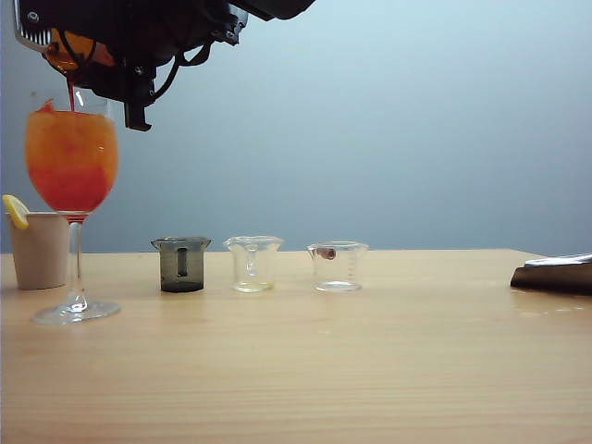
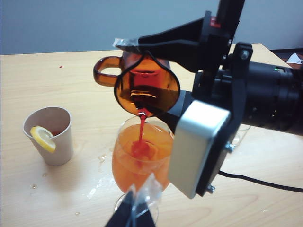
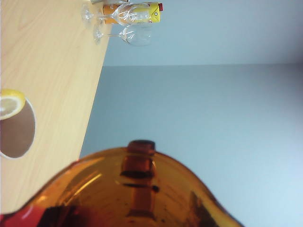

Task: Pick up the fourth measuring cup from the left, pour the grenadine inside into the goblet, and finally put the measuring cup back in its original place.

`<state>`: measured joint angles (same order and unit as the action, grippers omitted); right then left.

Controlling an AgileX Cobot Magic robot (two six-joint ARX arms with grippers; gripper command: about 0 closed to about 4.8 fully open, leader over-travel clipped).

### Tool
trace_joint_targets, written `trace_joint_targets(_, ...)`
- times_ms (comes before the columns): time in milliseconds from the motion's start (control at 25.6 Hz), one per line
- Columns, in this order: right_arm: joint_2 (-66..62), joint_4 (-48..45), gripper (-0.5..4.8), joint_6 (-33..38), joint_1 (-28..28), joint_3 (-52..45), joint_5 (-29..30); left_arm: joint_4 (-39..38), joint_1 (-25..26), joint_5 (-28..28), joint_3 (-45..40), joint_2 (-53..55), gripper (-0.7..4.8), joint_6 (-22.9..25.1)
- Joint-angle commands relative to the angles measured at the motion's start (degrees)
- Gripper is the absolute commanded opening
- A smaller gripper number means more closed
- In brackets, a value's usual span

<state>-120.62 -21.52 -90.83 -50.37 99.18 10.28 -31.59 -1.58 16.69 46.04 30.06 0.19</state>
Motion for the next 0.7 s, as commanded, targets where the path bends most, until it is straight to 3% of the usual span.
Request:
trace_joint_targets(39, 0.57, -1.11, -0.01, -1.51, -0.07, 0.24, 0.09, 0.35, -0.02, 0.07, 0.00, -0.20, -0.06, -0.15)
trace_joint_targets(704, 0.55, -1.01, -0.02, -10.45, -0.13, 0.24, -0.33, 0.31, -0.07, 0.07, 0.00, -0.55, -0.06, -0.15)
